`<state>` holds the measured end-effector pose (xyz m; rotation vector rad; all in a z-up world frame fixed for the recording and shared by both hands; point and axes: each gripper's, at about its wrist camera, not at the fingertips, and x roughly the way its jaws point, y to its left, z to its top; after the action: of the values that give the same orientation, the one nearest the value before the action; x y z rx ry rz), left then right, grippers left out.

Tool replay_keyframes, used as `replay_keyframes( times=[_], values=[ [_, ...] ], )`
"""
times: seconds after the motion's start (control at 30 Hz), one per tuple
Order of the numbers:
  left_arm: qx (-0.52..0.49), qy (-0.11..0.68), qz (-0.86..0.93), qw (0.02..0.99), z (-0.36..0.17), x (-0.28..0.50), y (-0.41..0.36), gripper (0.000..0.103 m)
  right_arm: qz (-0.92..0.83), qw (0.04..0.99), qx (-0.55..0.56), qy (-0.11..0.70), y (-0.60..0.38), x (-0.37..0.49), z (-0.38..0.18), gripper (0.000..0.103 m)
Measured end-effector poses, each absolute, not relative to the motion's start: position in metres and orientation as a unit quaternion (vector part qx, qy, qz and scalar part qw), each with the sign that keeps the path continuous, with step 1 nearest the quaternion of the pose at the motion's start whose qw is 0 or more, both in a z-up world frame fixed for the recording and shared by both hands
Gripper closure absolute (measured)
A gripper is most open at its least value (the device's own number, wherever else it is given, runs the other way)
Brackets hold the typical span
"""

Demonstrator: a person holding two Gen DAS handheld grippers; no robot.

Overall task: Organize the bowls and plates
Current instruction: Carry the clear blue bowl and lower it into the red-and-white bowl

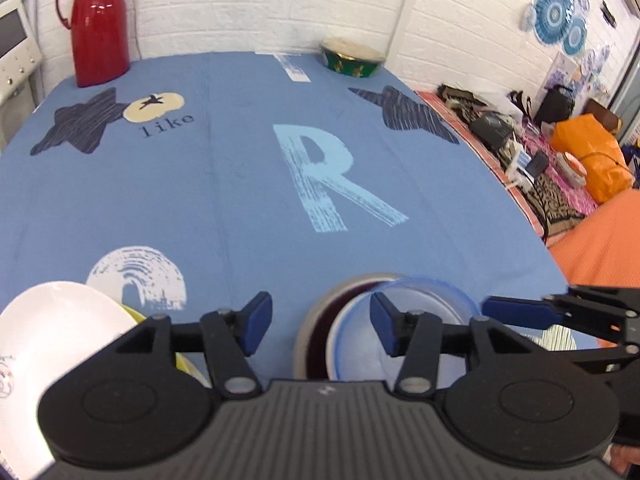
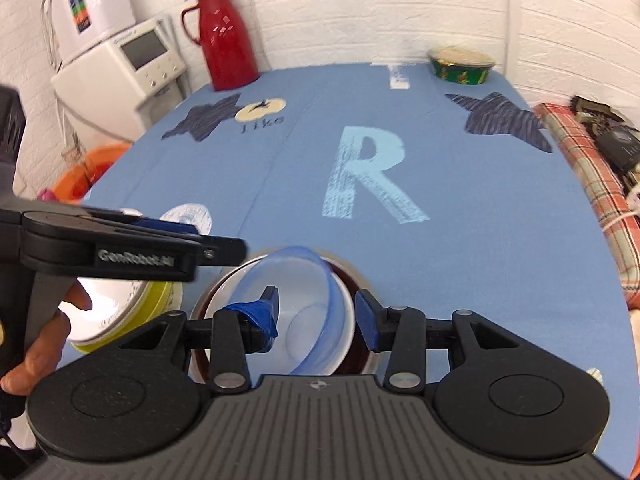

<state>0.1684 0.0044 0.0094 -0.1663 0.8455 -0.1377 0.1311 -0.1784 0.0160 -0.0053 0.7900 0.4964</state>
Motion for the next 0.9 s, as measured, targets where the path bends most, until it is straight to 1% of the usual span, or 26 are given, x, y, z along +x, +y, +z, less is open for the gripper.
replay_keyframes(
  times=[0.13, 0.27, 0.37, 0.53, 0.73, 0.9],
  values=[
    [-0.095, 0.399, -0.057, 0.910, 0.014, 0.164, 0.022, 0.050, 0.229, 0.904, 0.052, 0.358, -0.199, 0.120, 0.015, 0.076],
    [-0.096, 0.399, -0.054, 0.910, 0.014, 0.160, 0.034, 0.049, 0.216, 0.913, 0.098, 0.332, -0.210, 0.107, 0.001, 0.075],
    [-0.085, 0.400, -0.048, 0.911, 0.012, 0.159, 0.038, 0.049, 0.198, 0.913, 0.116, 0.337, -0.214, 0.115, -0.012, 0.074],
    [-0.082, 0.405, -0.056, 0.909, 0.008, 0.158, 0.037, 0.049, 0.191, 0.902, 0.132, 0.365, -0.216, 0.134, -0.023, 0.074],
    [-0.078, 0.403, -0.052, 0.911, 0.009, 0.166, 0.038, 0.048, 0.191, 0.914, 0.131, 0.332, -0.223, 0.122, -0.001, 0.073],
    [-0.064, 0.422, -0.068, 0.902, 0.006, 0.175, 0.040, 0.047, 0.188, 0.919, 0.111, 0.328, -0.223, 0.113, 0.002, 0.072]
  ],
)
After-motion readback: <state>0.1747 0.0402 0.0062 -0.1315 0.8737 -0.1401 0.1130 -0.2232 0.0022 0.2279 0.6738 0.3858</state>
